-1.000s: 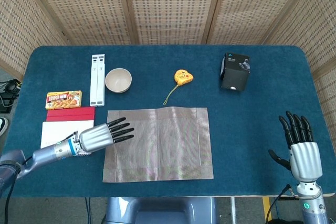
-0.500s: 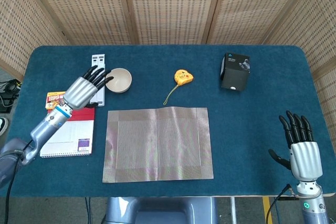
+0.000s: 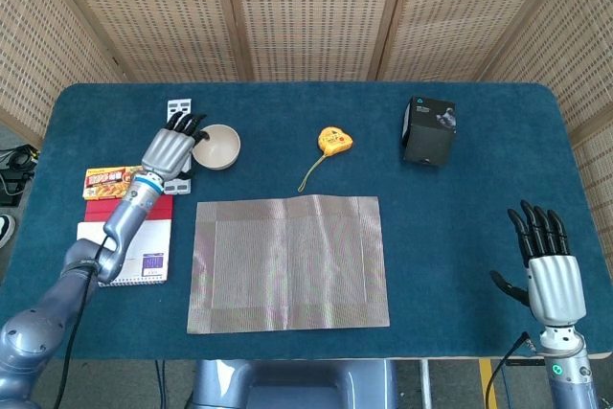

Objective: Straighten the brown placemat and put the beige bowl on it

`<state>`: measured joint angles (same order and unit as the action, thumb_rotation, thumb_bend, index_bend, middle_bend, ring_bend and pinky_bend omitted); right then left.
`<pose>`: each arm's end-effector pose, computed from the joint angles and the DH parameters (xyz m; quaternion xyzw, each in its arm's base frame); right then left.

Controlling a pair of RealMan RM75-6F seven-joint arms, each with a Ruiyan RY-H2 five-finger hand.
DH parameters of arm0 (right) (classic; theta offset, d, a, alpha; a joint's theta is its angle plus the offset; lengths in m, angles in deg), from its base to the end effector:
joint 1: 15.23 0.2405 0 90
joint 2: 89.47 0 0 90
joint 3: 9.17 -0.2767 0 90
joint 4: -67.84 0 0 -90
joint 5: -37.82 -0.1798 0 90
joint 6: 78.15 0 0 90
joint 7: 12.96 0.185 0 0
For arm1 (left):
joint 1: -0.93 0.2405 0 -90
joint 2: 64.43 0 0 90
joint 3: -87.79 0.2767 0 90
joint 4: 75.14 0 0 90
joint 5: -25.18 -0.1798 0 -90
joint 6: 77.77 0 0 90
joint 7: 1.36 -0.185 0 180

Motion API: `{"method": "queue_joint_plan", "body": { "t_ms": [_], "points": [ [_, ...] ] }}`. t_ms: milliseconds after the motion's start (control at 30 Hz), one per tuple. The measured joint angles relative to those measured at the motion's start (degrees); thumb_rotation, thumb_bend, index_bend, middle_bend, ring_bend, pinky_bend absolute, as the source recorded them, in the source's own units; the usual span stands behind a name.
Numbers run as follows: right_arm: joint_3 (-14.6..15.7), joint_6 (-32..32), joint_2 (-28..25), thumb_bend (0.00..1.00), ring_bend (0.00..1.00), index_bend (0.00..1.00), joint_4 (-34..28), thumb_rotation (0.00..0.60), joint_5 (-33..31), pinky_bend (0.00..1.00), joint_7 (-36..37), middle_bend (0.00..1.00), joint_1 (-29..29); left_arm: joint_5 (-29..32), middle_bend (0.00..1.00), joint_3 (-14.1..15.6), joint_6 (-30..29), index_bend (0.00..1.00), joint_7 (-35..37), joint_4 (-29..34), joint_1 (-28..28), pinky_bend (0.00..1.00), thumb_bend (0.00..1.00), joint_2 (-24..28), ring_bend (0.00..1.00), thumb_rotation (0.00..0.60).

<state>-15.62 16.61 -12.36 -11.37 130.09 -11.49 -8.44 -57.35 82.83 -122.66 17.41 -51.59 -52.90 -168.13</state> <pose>-0.2982 -0.2383 0.1699 0.5720 -0.2975 0.4889 0.5876 -0.2007 0.5089 0.0116 -0.7509 -0.2904 -0.3264 0.4953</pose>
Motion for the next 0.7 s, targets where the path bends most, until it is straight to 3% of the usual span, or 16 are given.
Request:
{"method": "queue_joint_plan", "body": {
  "t_ms": [233, 333, 600, 700],
  "points": [
    [-0.33, -0.65, 0.01, 0.0, 0.0, 0.0, 0.41, 0.6, -0.9, 0.0, 0.52, 0.0, 0.16, 0.29, 0.0, -0.18, 5.09, 0.39, -0.13, -4.38, -2.43, 0.0, 0.31, -4.26, 0.0, 0.6],
    [-0.44, -0.81, -0.06, 0.0, 0.0, 0.0, 0.48, 0.6, -1.19, 0.0, 0.78, 0.0, 0.2, 0.49, 0.0, -0.33, 6.66, 0.46, -0.09, -6.47, -3.32, 0.0, 0.31, -6.2, 0.0, 0.6],
    [-0.52, -0.94, -0.17, 0.0, 0.0, 0.0, 0.54, 0.6, -1.4, 0.0, 1.25, 0.0, 0.25, 1.25, 0.0, -1.18, 7.58, 0.66, 0.18, -9.09, -4.21, 0.0, 0.42, -8.13, 0.0, 0.6],
    [-0.51, -0.97, -0.18, 0.0, 0.0, 0.0, 0.5, 0.6, -1.4, 0.0, 1.26, 0.0, 0.28, 1.11, 0.0, -1.12, 6.42, 0.69, 0.21, -9.36, -3.95, 0.0, 0.43, -8.12, 0.0, 0.6]
  ]
}}
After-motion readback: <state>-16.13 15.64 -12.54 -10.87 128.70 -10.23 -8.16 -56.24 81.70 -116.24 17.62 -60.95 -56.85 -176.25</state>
